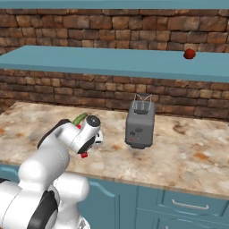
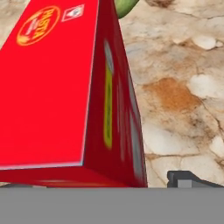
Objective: Pick the boxed food and bar from the counter and place them in the cabinets closest to them.
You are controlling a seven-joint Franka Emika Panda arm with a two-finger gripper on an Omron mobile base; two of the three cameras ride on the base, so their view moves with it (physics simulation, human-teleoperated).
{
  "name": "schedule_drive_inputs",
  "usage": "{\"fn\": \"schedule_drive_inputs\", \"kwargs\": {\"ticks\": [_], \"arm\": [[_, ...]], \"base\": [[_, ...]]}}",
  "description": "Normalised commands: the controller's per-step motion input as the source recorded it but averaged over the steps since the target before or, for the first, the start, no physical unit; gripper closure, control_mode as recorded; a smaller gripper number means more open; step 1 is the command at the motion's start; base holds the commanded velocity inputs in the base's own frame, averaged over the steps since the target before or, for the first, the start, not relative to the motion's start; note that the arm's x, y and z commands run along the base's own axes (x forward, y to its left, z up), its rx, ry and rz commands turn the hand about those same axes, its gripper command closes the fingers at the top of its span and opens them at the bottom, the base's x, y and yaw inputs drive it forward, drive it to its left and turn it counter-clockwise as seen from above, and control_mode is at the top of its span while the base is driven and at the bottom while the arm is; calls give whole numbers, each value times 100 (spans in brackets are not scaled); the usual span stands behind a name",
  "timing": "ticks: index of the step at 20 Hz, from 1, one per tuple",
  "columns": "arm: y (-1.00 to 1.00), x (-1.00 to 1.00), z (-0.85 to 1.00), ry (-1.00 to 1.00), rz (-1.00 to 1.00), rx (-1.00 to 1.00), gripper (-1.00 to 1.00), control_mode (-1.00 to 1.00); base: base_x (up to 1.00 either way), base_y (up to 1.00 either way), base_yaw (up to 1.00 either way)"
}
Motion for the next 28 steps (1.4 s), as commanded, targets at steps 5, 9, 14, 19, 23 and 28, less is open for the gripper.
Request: {"fn": "schedule_drive_inputs", "kwargs": {"ticks": [5, 9, 14, 19, 23, 28], "arm": [[0, 8, -7, 0, 0, 0, -100, -100], [0, 9, -10, -1, 0, 0, -100, -100], [0, 1, -6, -1, 0, 0, 100, -100], [0, 0, 0, 0, 0, 0, 100, -100], [0, -2, 14, -3, 0, 2, 100, -100], [-6, -19, 59, -10, -3, 6, 100, -100]], "base": [[0, 0, 0], [0, 0, 0], [0, 0, 0], [0, 0, 0], [0, 0, 0], [0, 0, 0]]}}
